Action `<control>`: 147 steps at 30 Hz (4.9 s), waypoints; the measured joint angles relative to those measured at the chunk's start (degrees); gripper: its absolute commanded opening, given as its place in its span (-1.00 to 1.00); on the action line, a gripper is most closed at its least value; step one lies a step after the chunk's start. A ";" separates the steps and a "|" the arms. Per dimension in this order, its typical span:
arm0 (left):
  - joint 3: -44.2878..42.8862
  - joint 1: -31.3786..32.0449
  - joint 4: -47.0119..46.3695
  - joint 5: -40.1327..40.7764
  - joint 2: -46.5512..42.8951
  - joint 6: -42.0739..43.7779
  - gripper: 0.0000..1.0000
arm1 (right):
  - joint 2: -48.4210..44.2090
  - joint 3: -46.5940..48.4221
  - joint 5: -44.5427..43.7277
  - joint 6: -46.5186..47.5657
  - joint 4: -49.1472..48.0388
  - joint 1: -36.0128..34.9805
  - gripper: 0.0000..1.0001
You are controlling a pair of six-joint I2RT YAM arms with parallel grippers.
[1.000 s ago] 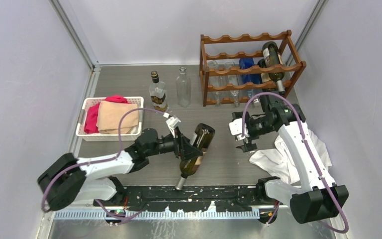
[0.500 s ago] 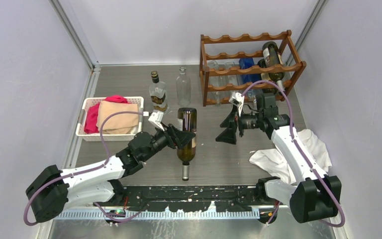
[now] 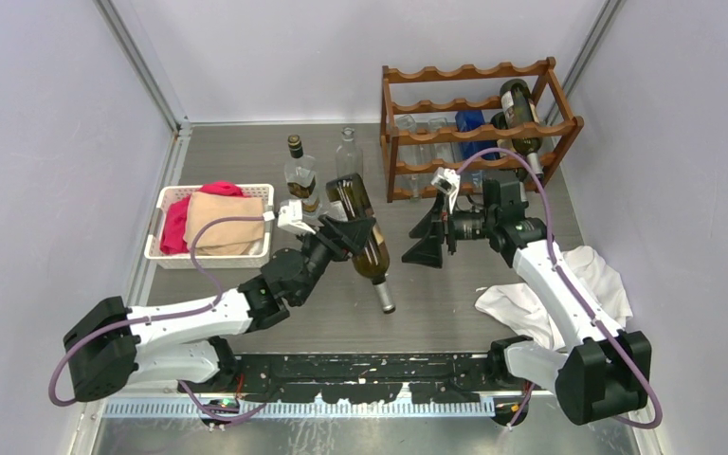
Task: Put the wine bottle on the wine rack
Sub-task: Pick up the wine bottle from the center of the board, then place the wine bottle in the wine rack.
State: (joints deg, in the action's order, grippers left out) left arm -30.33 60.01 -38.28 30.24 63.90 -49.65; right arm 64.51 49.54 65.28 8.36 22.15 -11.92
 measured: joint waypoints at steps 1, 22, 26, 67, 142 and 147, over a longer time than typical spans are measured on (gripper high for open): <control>-1.07 0.28 -0.48 1.97 1.01 -0.46 -1.00 | 0.00 0.00 -0.04 -0.31 -0.13 -0.24 1.00; -16.57 8.66 -31.41 31.78 24.55 8.98 -1.00 | 0.48 -3.96 -7.65 -7.23 -10.12 -4.26 1.00; -18.36 9.05 -33.27 34.60 25.22 10.16 -1.00 | 0.46 -4.39 -8.48 -7.63 -11.78 -4.24 0.99; -19.63 8.94 -35.67 43.69 27.91 10.51 -0.82 | 0.00 -4.00 -6.58 -10.99 -13.44 -4.11 -0.97; -32.28 -10.45 69.85 -17.53 -12.90 43.60 0.99 | 0.07 13.46 -9.16 38.16 42.62 19.28 -0.97; -30.58 -10.56 69.88 -20.04 -15.23 45.99 0.99 | -1.84 14.49 -13.64 41.77 47.78 19.28 -0.97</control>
State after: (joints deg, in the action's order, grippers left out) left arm -60.90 49.45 31.59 10.20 48.66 -3.66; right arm 62.67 64.03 51.64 50.13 69.93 7.35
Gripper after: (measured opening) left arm 0.996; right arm 0.413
